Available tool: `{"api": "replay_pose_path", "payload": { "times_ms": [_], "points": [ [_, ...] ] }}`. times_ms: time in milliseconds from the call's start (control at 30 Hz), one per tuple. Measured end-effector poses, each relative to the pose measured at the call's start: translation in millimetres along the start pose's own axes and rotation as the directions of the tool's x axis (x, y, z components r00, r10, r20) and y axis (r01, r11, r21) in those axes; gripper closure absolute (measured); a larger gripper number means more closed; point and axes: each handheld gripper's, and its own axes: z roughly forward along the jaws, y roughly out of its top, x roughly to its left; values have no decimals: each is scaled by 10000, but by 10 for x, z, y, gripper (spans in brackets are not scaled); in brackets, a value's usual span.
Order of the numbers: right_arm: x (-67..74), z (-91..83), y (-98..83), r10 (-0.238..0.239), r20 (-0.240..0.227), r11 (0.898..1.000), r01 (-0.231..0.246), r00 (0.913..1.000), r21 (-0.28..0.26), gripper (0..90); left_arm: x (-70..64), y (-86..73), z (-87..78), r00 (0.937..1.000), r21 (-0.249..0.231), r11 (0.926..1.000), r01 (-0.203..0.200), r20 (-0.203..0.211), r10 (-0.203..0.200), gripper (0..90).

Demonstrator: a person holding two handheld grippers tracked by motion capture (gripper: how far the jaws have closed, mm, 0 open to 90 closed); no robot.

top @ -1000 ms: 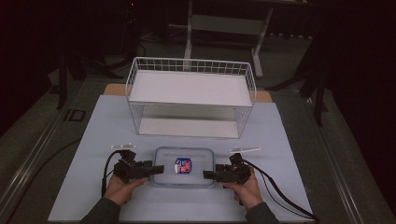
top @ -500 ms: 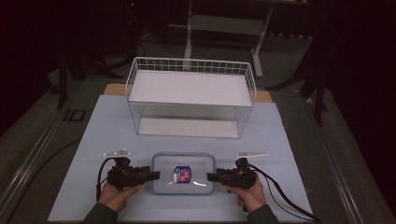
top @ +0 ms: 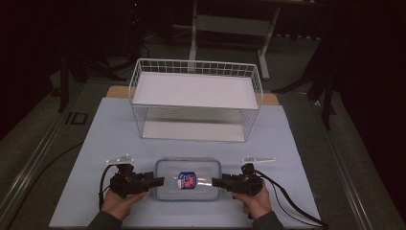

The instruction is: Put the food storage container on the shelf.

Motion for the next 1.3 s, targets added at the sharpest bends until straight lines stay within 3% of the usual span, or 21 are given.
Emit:
{"api": "replay_pose_path", "payload": {
  "times_ms": [167,700,1000,1300],
  "points": [
    [18,-10,-5,61,48,9999,-60,10000,-131,507,-17,0,-1,9999,-11,9999,-115,-74,115,473],
    [146,-122,63,-551,186,9956,564,9983,-747,515,-109,58,-85,9985,-543,9970,-550,-49,548,480],
    [243,-220,136,-906,356,9893,941,9952,-1117,515,-187,124,-129,9976,-922,9934,-686,34,692,482],
    [327,-291,211,-1142,369,9826,1184,9928,-1433,515,-272,252,-213,9941,-1199,9868,-1086,-46,1088,483]
  ]
}}
